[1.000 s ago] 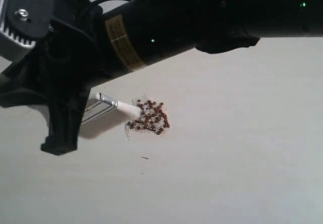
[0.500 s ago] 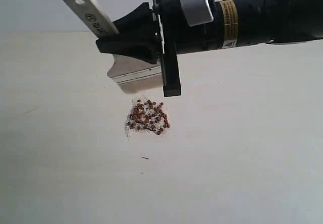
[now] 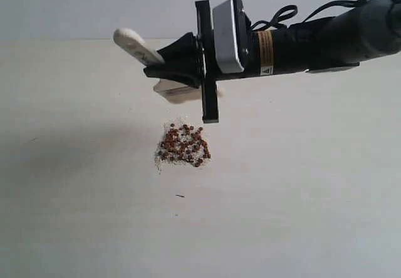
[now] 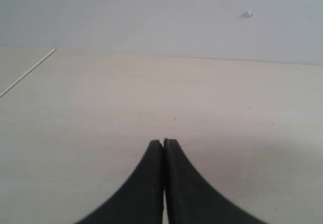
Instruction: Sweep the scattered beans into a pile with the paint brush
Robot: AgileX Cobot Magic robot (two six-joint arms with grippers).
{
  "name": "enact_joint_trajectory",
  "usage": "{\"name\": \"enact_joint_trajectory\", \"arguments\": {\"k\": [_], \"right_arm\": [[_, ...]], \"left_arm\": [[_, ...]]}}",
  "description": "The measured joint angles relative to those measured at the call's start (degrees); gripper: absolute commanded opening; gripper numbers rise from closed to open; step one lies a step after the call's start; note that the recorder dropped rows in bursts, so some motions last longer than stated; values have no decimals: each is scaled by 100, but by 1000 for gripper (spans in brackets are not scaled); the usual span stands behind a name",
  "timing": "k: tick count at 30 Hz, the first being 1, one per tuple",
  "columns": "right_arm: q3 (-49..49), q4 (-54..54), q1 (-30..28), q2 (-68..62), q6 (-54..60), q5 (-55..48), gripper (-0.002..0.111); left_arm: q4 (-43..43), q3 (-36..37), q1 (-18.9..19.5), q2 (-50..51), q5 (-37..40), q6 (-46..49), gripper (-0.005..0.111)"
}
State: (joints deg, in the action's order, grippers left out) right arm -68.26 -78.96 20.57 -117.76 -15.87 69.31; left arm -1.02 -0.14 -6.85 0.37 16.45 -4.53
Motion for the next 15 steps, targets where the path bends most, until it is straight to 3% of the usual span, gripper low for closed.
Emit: {"name": "enact_joint_trajectory", "arguments": {"k": [9, 15], "right_arm": [[-72, -90, 0, -529, 1063, 0, 0], [-670, -113, 0, -1030, 1092, 0, 0]], "left_arm": [[0, 0, 0, 0, 0, 0, 0], [0, 0, 0, 0, 0, 0, 0]]}}
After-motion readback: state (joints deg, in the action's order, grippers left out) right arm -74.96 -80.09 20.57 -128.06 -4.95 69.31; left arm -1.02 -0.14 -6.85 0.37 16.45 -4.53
